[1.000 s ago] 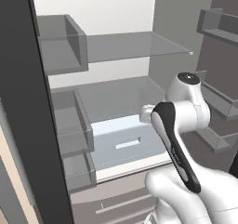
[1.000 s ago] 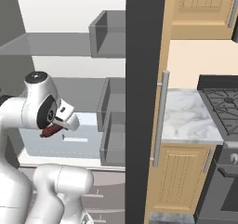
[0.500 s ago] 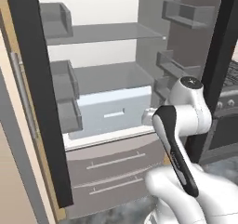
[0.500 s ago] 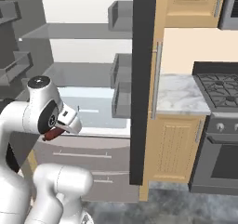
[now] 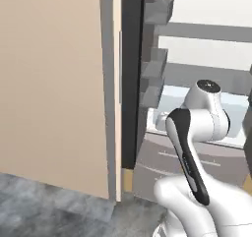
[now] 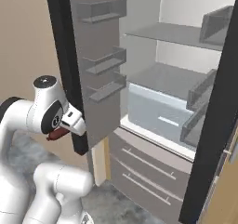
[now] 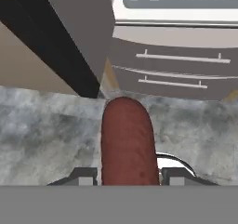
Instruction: Move the hot dog bun to the plate on the dining table and place the condiment next to that plate. Then navigate to the fridge and take the sausage and place it on the plate as well.
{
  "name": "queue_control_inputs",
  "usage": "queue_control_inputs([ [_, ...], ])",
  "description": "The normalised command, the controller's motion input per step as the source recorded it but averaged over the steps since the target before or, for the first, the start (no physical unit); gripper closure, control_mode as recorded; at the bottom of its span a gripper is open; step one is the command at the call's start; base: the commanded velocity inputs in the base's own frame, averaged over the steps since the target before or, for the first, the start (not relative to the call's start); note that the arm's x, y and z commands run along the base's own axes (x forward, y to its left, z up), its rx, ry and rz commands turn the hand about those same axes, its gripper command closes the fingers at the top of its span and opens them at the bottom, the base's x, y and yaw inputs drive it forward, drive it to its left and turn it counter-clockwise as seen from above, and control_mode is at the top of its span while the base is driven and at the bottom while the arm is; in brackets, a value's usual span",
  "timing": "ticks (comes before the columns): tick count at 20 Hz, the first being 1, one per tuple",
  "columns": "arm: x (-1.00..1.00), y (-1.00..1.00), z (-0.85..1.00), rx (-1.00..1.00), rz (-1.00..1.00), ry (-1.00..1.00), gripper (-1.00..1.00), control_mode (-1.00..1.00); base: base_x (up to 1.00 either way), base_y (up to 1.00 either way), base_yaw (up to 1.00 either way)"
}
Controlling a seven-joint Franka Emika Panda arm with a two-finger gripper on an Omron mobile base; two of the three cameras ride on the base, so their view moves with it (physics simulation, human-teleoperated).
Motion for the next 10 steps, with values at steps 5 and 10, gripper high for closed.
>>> queue_control_inputs([
  [5, 0.0, 0.0, 0.0, 0.0, 0.0, 0.0, 1.0, 1.0, 0.0, 0.16, 1.0],
  [10, 0.0, 0.0, 0.0, 0.0, 0.0, 0.0, 1.0, 1.0, 0.0, 0.27, 1.0],
])
